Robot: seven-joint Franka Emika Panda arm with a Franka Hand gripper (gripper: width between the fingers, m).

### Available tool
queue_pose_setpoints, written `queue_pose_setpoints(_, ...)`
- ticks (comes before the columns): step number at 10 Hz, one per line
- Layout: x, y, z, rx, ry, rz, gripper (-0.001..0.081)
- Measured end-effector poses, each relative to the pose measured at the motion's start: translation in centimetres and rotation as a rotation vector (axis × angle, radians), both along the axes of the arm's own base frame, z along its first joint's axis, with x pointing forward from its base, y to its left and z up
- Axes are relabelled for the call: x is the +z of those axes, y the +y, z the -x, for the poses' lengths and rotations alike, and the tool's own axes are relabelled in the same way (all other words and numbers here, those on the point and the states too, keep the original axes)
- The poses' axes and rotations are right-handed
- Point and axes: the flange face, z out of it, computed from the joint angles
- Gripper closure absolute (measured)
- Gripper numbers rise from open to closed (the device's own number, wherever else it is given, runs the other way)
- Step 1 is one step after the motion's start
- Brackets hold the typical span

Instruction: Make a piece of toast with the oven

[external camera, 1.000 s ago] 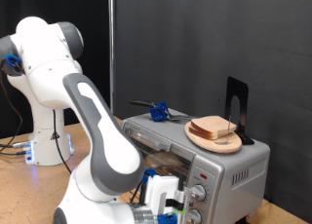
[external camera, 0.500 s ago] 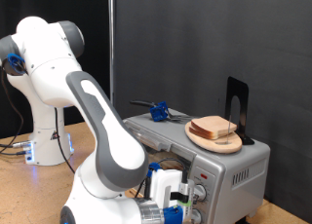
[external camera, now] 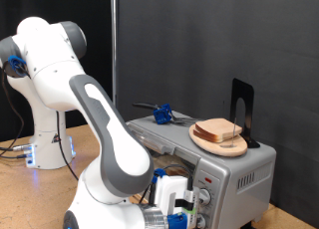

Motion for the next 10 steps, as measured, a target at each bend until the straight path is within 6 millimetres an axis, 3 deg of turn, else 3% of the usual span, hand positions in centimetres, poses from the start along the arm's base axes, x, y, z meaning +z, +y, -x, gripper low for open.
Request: queue_pose_setpoints(10, 0.07, 0.11, 0.62, 0.026, -0.276, 0.044, 0.0695)
